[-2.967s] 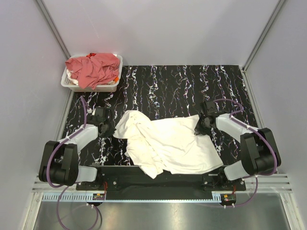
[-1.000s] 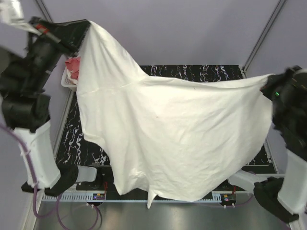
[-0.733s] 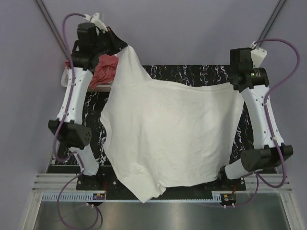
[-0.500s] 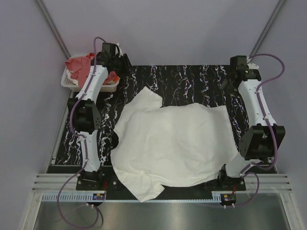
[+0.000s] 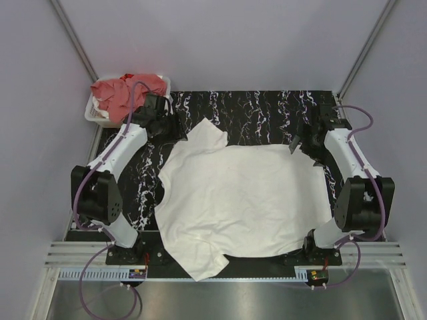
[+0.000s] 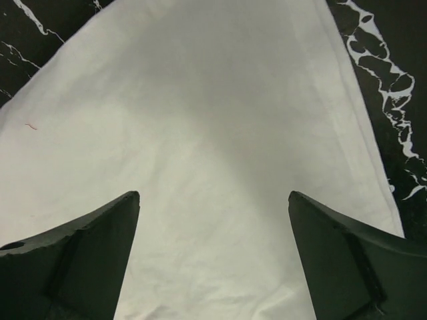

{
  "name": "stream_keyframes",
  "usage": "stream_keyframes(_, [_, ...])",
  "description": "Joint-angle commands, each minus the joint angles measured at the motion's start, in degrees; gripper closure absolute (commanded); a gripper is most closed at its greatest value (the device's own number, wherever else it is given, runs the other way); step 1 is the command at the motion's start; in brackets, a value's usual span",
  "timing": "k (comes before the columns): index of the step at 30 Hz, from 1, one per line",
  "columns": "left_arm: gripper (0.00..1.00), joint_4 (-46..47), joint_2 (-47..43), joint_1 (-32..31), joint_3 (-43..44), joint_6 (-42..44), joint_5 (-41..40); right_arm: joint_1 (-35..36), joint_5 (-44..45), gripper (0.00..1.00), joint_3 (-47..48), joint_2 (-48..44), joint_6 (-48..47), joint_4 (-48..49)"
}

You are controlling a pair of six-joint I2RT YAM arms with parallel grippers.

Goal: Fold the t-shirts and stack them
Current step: Flatten the tshirt out

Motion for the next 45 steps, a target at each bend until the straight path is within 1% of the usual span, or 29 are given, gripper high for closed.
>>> stream_keyframes(1, [0.49,5.8,2.3,-0.6,-5.4,-0.3,-3.2,0.2,-5.2,0.00,-0.1,3.9,0.1,3.8])
stream_keyframes(3, [0.50,6.4,4.1,-1.4,-5.6,-0.8,-3.4,0.2,-5.4,0.00,0.8,7.2,0.0,4.1])
stream_keyframes(5, [0.51,6.7,7.3,-2.1,-4.8,-1.0,-3.6,-1.4,-5.1,0.01,2.1,10.6,-0.3,4.4])
stream_keyframes(9, [0.52,6.7,13.4,-2.5,-1.4,-1.0,-4.4,-1.8,-5.2,0.01,4.8,16.3,-0.8,4.8])
stream_keyframes(15, [0.53,4.8,24.8,-2.6,7.6,-1.2,-7.3,-3.3,-6.6,0.02,10.8,25.9,-1.9,5.2])
stream_keyframes(17, [0.53,3.3,27.3,-2.5,10.5,-1.1,-7.7,-3.9,-7.0,0.02,13.6,29.2,-2.0,5.3])
stream_keyframes(20, [0.53,1.3,32.3,-2.5,17.0,-1.0,-8.7,-5.4,-9.2,0.02,17.9,33.4,-1.6,5.3])
stream_keyframes(21, [0.53,0.5,33.8,-2.5,21.0,-0.9,-9.0,-5.8,-9.6,0.03,19.2,34.4,-1.3,5.2])
stream_keyframes(23, [0.53,-2.5,38.8,-2.4,26.1,-0.7,-9.7,-6.5,-11.3,0.03,23.6,38.0,-0.8,5.2])
stream_keyframes(24, [0.53,-3.8,42.3,-2.3,31.6,-0.7,-9.9,-6.6,-11.9,0.03,25.3,39.3,-0.7,4.7])
stream_keyframes(26, [0.53,-6.6,45.3,-1.7,36.9,-1.0,-10.1,-6.9,-12.8,0.03,31.1,42.9,-0.9,3.8])
stream_keyframes(27, [0.52,-7.2,47.9,-1.5,42.0,-1.1,-10.2,-7.1,-12.9,0.03,33.3,44.2,-1.0,2.4])
stream_keyframes(28, [0.52,-8.7,49.3,-0.7,44.9,-1.5,-9.8,-7.7,-13.5,0.03,38.1,45.6,-1.0,1.5])
stream_keyframes(29, [0.52,-9.2,50.8,-0.3,47.7,-2.0,-9.2,-8.1,-14.0,0.03,40.6,48.5,-0.8,0.8])
stream_keyframes(30, [0.51,-9.6,53.4,0.2,53.0,-2.3,-8.9,-8.5,-14.4,0.03,43.1,49.7,-0.1,-0.7])
stream_keyframes(31, [0.51,-9.9,54.7,1.2,55.6,-3.1,-8.5,-9.0,-15.9,0.03,47.7,52.3,0.2,-1.3])
stream_keyframes(32, [0.51,-9.7,57.0,1.8,60.3,-3.5,-7.1,-9.2,-17.0,0.03,50.1,53.7,0.3,-2.0])
stream_keyframes(33, [0.51,-9.2,58.1,2.3,62.3,-3.8,-6.3,-9.3,-18.3,0.02,52.6,55.0,0.6,-2.6])
stream_keyframes(34, [0.51,-7.4,58.8,3.3,63.9,-4.6,-5.8,-9.3,-19.2,0.02,57.5,57.2,0.5,-2.9])
stream_keyframes(36, [0.50,-4.3,57.9,4.1,64.3,-5.3,-5.6,-9.3,-21.3,0.00,61.8,58.6,0.0,-3.8])
stream_keyframes(37, [0.48,-1.1,57.0,4.8,63.9,-6.1,-4.9,-9.3,-23.1,0.00,64.7,58.9,-0.2,-4.1])
stream_keyframes(38, [0.47,0.2,55.9,5.0,63.6,-6.5,-4.3,-9.3,-23.9,0.00,65.4,58.3,-0.2,-4.3])
stream_keyframes(39, [0.46,1.1,53.1,5.1,63.6,-6.7,-3.2,-9.3,-24.2,0.00,65.5,57.3,-0.1,-4.6])
stream_keyframes(41, [0.43,2.9,49.2,4.4,62.6,-6.1,-1.8,-9.3,-23.9,0.00,63.4,52.4,-0.3,-4.6])
stream_keyframes(42, [0.42,3.2,44.8,3.9,60.6,-5.7,-1.4,-9.3,-23.3,0.00,62.3,50.5,-0.6,-4.6])
stream_keyframes(43, [0.40,3.3,42.3,2.6,59.2,-4.4,-1.6,-9.3,-23.0,0.01,59.3,46.1,-0.8,-4.6])
stream_keyframes(44, [0.39,3.4,39.9,2.0,55.6,-3.8,-1.9,-9.3,-22.8,0.00,57.5,43.8,-1.0,-4.6])
stream_keyframes(45, [0.38,3.3,35.0,1.4,53.5,-3.2,-2.1,-9.3,-22.0,0.00,55.7,41.3,-1.4,-4.6])
